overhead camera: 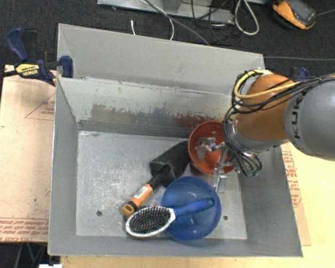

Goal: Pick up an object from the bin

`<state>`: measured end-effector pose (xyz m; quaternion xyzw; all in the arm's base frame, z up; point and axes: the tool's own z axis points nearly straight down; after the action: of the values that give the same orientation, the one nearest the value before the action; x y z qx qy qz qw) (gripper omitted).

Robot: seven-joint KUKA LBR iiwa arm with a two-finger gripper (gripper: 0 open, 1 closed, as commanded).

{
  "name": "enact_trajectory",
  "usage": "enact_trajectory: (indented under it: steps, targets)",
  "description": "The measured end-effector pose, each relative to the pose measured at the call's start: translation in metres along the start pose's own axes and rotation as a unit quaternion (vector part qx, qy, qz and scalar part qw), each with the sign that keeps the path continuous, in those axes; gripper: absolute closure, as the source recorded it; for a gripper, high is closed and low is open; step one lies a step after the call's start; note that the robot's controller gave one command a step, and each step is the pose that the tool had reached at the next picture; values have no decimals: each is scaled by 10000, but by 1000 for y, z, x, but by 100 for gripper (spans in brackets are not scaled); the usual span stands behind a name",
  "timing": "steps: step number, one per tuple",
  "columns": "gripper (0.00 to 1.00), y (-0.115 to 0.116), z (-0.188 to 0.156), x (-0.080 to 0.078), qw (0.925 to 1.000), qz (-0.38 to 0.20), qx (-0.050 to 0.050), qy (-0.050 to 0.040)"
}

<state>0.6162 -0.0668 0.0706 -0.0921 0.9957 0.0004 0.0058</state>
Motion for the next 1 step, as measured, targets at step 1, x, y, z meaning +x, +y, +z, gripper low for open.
enact_trajectory:
  steps: [1]
  targets:
    - [0, 5, -21, 11, 9997, 218, -20, 52]
